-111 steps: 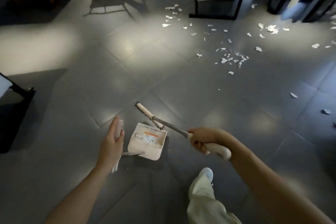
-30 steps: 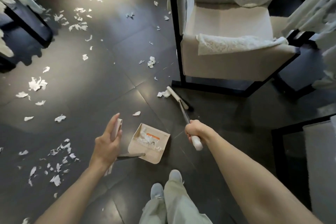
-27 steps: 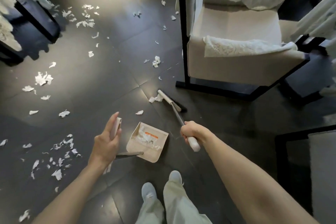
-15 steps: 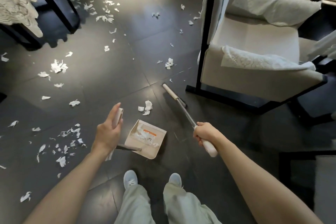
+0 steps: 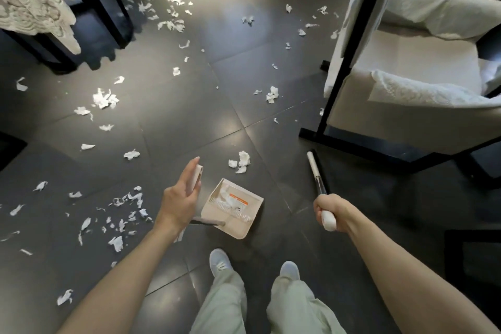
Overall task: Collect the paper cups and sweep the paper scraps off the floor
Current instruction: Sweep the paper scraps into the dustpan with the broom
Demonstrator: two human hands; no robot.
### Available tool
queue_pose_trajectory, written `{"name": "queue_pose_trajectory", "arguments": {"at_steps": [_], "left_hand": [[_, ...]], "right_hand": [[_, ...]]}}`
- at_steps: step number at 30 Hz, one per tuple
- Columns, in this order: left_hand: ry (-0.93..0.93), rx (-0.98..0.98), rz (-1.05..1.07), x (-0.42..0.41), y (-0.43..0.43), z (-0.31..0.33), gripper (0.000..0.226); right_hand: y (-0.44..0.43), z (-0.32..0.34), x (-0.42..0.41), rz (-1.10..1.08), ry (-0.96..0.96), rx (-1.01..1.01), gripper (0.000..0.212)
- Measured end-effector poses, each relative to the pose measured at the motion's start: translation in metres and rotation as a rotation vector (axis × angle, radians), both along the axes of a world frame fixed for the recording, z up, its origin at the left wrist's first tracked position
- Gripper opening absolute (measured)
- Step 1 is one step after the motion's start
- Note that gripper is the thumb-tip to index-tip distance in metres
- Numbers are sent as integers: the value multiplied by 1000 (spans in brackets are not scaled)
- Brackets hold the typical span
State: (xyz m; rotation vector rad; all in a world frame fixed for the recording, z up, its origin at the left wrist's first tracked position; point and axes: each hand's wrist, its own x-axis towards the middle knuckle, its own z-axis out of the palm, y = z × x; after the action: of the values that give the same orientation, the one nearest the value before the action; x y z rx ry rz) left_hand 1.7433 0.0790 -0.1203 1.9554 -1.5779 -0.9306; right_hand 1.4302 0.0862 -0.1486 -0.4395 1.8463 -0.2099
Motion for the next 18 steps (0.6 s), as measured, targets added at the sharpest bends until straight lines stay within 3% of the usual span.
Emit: {"name": "queue_pose_trajectory", "arguments": {"at_steps": [11,18], "left_hand": [[12,41,-24,102,-40,-13,52],[35,68,-70,127,-79,-15,53]], "right_hand": [[-72,8,162,-42,-225,87,17],[-95,30,164,127,-73,56,22]]}}
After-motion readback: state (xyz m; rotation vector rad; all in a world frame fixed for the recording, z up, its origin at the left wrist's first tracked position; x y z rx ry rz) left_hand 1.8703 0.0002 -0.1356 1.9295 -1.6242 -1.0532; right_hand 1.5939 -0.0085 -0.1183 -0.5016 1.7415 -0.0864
